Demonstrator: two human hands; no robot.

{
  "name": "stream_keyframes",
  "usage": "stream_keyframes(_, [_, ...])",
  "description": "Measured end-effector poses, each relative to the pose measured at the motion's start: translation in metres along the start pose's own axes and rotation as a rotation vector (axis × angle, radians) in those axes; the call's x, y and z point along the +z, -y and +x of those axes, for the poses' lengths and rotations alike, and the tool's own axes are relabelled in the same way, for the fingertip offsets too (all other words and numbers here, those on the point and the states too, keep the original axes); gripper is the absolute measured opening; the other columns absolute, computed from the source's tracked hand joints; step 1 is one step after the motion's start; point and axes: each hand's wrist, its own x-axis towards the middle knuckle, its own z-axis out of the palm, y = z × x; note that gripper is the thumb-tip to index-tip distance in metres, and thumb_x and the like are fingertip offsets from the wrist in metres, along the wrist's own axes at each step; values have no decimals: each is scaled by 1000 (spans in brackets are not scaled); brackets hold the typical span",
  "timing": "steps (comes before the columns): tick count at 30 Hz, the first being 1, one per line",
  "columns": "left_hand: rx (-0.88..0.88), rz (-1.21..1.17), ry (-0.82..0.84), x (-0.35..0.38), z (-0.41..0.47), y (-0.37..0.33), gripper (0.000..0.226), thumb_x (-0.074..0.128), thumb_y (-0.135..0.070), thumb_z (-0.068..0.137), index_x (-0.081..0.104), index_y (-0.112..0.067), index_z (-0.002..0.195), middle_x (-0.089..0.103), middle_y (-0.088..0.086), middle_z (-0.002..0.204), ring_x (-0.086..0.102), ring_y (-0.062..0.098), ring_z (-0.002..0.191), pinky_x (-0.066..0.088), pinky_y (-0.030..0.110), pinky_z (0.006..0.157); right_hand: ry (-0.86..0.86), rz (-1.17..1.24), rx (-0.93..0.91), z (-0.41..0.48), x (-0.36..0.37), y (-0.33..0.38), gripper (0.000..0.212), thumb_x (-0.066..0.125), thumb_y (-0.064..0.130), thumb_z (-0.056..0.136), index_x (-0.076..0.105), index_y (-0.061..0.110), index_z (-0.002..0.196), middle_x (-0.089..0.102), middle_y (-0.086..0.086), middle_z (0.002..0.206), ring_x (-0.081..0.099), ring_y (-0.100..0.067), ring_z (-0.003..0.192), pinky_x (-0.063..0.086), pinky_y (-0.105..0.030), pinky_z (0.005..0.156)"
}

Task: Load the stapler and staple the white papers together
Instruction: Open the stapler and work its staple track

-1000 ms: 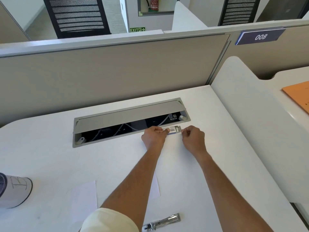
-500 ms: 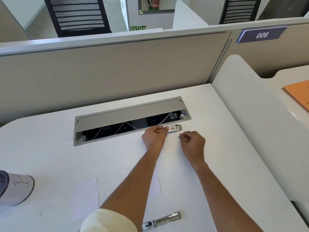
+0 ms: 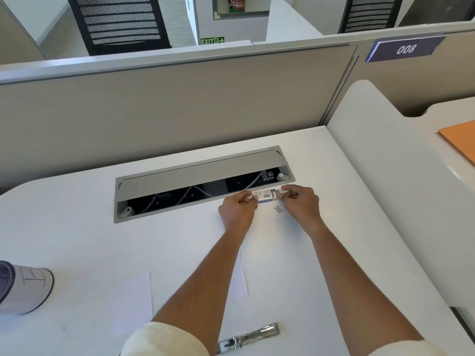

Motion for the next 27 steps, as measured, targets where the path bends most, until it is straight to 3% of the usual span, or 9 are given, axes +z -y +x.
stream_keyframes(8, [4,-10,7,2,1,2,26,76,-19,89,78,-15,115,72,-7,72,68,9,68,47,3,62,-20,133,55,2,7,1,14,74,16,86,83,19,97,71,12,68,66,-17,84,51,-39,103])
stream_keyframes(17, [7,-12,13,4,3,3,27,77,-19,89,78,-14,116,72,-8,72,71,14,74,56,19,79,-74,165,77,-2,15,5,13,73,14,89,82,12,97,80,-7,94,68,-21,103,46,-23,94])
stream_keyframes(20, [14,-6,22,4,4,4,28,77,-19,89,78,-14,116,72,-8,72,72,14,76,57,20,80,-115,171,96,-1,18,7,12,73,12,88,82,10,96,80,-9,93,66,-25,107,38,2,67])
stream_keyframes(23, [35,29,15,5,4,4,28,75,-21,90,77,-15,118,71,-9,73,68,10,70,54,17,75,-116,213,114,-3,17,10,14,72,8,89,80,4,100,78,-16,94,65,-18,81,36,4,46])
stream_keyframes(25, [68,81,4,6,2,4,28,74,-24,92,77,-16,118,69,-10,77,61,0,65,47,7,67,-105,226,117,-3,17,10,16,71,7,91,79,3,103,77,-16,97,59,-10,67,35,2,43])
stream_keyframes(27, [90,113,7,7,1,3,28,73,-25,93,76,-16,119,75,-6,88,60,1,69,42,3,66,-90,206,107,-2,17,8,18,68,8,93,79,3,107,77,-15,100,56,-4,63,35,3,44])
